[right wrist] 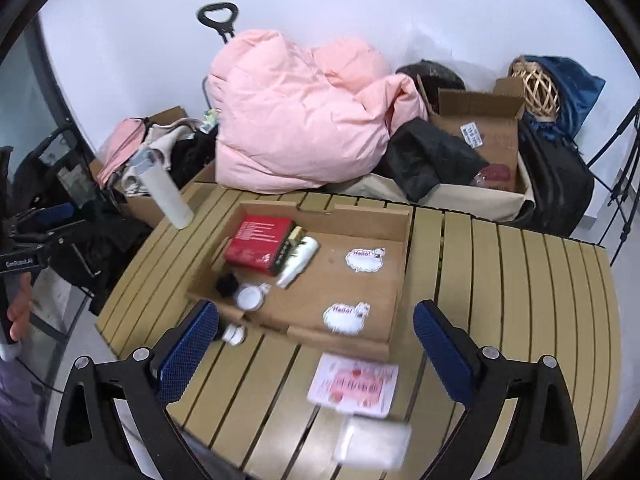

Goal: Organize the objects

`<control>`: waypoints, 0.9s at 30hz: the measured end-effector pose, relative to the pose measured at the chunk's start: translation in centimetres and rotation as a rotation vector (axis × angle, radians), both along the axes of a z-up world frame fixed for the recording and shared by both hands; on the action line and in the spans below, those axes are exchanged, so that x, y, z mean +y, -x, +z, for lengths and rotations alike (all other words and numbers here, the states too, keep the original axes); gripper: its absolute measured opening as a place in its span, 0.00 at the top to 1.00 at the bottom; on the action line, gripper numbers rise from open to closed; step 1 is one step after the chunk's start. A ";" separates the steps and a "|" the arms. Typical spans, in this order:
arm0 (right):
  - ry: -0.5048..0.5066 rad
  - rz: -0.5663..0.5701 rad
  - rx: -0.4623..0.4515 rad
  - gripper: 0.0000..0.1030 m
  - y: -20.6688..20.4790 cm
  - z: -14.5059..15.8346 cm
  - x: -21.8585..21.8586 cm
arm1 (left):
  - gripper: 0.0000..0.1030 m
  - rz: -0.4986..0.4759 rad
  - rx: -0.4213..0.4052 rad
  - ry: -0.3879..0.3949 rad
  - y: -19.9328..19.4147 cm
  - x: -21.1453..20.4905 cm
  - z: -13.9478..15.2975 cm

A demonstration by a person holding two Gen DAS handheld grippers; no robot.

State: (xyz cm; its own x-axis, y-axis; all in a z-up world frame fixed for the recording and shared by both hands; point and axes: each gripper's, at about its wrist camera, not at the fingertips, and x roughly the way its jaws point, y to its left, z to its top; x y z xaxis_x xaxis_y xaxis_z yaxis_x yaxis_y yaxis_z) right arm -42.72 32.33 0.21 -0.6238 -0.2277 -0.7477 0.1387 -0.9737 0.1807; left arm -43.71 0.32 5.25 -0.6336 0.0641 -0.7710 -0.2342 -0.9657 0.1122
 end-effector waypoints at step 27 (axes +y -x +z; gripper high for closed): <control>-0.059 0.308 0.169 0.03 -22.4 12.9 -2.7 | 0.00 -0.080 0.186 0.067 -19.7 -7.4 8.3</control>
